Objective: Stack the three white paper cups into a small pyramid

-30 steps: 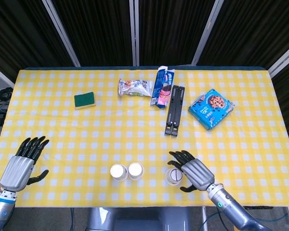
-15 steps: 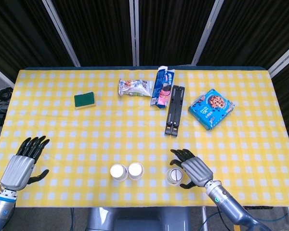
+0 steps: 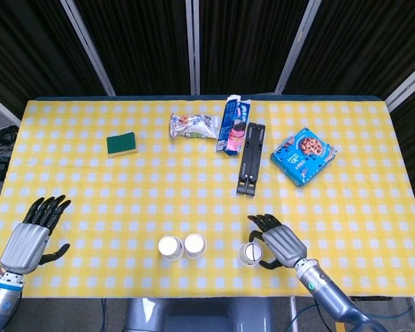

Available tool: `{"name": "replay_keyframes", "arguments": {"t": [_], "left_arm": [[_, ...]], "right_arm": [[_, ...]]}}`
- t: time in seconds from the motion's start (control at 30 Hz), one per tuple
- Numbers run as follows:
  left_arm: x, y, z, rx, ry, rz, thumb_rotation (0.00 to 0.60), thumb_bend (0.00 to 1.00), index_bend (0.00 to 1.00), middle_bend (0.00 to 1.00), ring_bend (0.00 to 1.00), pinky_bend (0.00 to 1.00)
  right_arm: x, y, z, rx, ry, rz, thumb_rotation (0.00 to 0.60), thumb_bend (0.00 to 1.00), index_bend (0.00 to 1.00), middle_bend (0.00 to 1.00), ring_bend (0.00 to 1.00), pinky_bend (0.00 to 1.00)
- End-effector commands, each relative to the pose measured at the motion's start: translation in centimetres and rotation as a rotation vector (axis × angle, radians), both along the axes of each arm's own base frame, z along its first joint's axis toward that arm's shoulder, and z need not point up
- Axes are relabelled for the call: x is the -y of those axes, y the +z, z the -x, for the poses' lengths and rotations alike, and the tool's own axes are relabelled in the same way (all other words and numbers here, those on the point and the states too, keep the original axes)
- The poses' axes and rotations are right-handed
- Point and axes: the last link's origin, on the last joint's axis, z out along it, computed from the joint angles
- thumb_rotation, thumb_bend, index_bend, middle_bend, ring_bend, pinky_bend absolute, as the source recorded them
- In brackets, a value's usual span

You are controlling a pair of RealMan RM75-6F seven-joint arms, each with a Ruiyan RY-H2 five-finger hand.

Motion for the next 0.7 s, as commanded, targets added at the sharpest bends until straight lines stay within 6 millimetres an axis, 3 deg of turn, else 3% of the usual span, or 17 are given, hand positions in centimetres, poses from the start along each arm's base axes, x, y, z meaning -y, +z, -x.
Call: {"name": "replay_keyframes", "arguments": {"t": [0.03,0.37,0.7], "left_arm": [[0.0,0.0,0.0,0.001,0.000,-0.001,0.600,0.24,0.00,0.00,0.00,0.00],[0.0,0.0,0.0,-0.001,0.000,0.003,0.600,0.24,0.00,0.00,0.00,0.00],[0.0,0.1,0.0,-0.010,-0.002,0.003,0.600,0.24,0.00,0.00,0.00,0.00]], "right_arm": [[-0.1,-0.1,-0.2,0.003,0.007,0.002,0.600,0.20,0.46,0.08,0.00,0.00],[0.3,0.2,-1.0,0.017,0.019,0.027,0.600,0.22,0.52,0.10,0.00,0.02],[2.7,2.9,-3.8,0.067,0.033,0.111,0.600,0.22,0.54,0.11,0.00,0.04]]}}
